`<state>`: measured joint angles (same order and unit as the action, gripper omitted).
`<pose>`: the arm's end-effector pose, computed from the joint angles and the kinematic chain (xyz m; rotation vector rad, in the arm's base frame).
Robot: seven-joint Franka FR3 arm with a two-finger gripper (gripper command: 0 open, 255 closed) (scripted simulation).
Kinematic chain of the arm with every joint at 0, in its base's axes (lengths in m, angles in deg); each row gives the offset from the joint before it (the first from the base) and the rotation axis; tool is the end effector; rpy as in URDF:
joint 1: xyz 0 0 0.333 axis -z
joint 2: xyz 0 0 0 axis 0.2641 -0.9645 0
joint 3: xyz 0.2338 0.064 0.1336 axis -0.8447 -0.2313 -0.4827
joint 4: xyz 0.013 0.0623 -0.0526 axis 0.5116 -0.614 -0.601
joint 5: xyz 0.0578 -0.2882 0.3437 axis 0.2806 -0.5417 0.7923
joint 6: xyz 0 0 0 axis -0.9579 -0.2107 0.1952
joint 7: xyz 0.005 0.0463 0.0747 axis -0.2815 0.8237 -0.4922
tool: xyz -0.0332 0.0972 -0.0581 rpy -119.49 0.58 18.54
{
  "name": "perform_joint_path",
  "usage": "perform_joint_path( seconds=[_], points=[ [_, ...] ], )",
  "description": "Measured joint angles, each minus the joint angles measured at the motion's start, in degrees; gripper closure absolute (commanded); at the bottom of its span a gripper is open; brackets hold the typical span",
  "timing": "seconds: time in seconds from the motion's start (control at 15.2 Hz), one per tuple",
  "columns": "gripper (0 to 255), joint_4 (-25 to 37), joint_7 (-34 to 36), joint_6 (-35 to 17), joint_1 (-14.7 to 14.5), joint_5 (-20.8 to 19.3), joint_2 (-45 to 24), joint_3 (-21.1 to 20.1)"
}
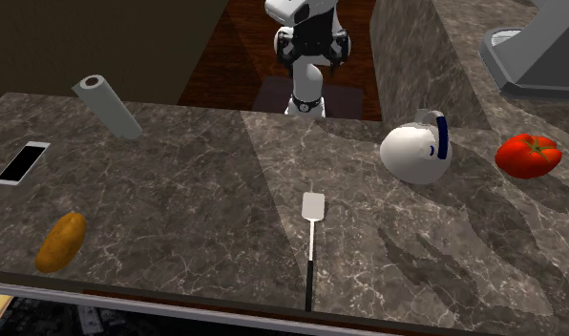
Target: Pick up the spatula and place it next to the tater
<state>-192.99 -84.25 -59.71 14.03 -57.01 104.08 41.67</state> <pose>0.3899 0.0312 0.5502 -3.0660 -0.2480 0.1634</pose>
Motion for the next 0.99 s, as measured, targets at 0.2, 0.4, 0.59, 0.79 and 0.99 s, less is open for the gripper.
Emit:
perform_joint_path(
  seconds=[0.2,0.4,0.59,0.79,0.99],
  points=[
    [0,-0.61,0.35,-2.42,-0.03,0.18,-1.46,-0.45],
    [0,-1.63,1.17,-8.25,-0.07,0.52,-5.35,-1.53],
    [0,-1.22,2.14,-13.84,-0.07,0.68,-10.26,-2.62],
    [0,-1.12,3.1,-19.55,-0.03,0.64,-15.02,-3.62],
    [0,0.71,4.47,-24.59,-0.04,0.38,-20.78,-4.76]
  ],
)
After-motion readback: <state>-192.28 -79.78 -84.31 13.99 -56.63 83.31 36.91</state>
